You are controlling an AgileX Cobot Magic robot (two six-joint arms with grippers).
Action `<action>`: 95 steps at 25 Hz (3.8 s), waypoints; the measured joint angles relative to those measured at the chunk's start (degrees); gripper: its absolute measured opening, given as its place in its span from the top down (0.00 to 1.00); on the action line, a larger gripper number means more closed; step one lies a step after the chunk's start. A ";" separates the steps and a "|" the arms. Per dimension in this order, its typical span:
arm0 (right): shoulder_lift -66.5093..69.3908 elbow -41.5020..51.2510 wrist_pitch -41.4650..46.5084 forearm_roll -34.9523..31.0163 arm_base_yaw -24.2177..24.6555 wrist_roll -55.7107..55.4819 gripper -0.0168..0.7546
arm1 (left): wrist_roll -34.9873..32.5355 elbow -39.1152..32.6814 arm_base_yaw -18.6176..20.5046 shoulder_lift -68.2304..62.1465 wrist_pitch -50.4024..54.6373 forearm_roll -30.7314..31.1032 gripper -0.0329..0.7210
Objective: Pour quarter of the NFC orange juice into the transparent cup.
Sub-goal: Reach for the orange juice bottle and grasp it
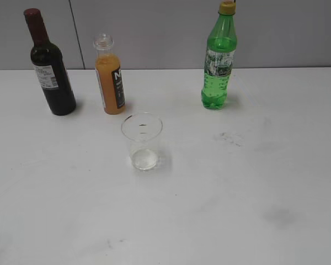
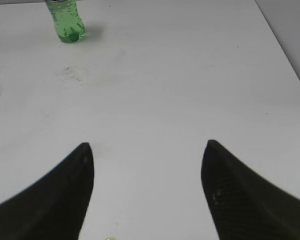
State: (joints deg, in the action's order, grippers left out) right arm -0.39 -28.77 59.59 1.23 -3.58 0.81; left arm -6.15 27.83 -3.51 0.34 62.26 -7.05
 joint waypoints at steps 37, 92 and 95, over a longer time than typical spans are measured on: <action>0.00 0.00 0.00 -0.17 0.00 0.00 0.31 | -12.45 2.92 -25.74 -81.76 -96.10 -10.04 0.10; 0.00 0.00 0.00 -0.22 0.00 -0.04 0.31 | 13.53 39.06 -13.14 -135.20 -115.10 22.27 0.07; 0.00 0.00 0.00 -0.22 0.00 -0.04 0.31 | 13.55 39.06 -13.34 -135.72 -115.18 23.08 0.09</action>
State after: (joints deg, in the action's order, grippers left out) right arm -0.39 -28.77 59.59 1.01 -3.58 0.77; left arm 7.40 66.89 -16.85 -135.38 -52.92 16.03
